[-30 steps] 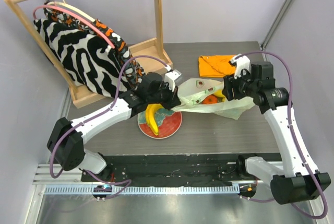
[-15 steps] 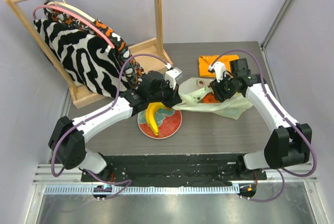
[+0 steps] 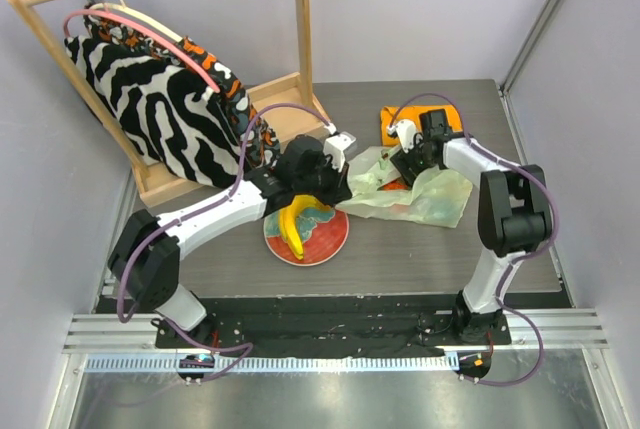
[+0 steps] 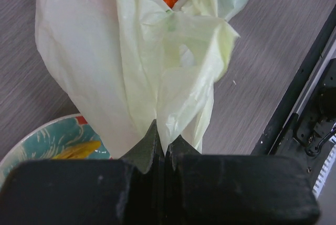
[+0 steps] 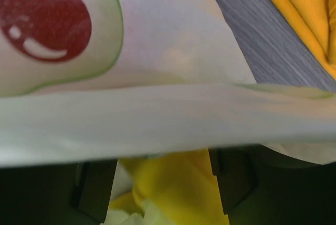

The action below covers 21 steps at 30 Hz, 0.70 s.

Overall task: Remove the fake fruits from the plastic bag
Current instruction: Take out the fake fruit from the plastic bag.

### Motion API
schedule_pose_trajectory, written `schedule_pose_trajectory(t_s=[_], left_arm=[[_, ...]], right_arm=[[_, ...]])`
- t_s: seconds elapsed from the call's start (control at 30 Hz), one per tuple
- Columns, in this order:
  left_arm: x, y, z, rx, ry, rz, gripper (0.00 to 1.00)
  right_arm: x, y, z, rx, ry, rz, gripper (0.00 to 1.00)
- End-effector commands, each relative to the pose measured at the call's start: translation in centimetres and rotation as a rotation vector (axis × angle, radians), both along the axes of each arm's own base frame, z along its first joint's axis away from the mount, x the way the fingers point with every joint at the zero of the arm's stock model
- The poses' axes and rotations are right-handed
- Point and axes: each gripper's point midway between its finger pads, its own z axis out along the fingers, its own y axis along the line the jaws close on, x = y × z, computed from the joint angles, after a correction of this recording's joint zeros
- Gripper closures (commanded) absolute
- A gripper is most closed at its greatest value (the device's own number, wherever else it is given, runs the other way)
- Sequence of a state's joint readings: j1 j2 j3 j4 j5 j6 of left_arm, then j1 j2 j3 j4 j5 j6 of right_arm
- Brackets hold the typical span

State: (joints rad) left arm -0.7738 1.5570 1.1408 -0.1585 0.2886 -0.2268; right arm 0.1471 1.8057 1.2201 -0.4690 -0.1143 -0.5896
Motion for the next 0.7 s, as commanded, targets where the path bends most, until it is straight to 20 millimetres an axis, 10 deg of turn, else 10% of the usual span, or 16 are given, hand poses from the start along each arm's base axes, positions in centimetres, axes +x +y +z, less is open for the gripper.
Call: schedule_pose_trajectory(t_s=[0.0,0.23,0.4,0.67], left_arm=[[1.3,-1.3,2.4,-0.040,-0.056,-0.017,1.00],[1.8,-1.7,2.8,-0.041,-0.073,-0.021,1.00],[3.2,-1.9,3.8,-0.043,-0.134,-0.002,1.00],[9.8,-3.5,9.4,-0.123,-0.239,0.087,1.00]], right_arm=[[4.2,-1.2,0.4,-0.004,-0.080,-0.028,0.27],[4.6,-1.5,1.5,0.061,-0.086,0.016,0.77],[0.3,0.1,8.8,0.214,-0.064,0.087,0.79],[-8.8,4.7,13.5,0.482,0.098,0.237,0.71]])
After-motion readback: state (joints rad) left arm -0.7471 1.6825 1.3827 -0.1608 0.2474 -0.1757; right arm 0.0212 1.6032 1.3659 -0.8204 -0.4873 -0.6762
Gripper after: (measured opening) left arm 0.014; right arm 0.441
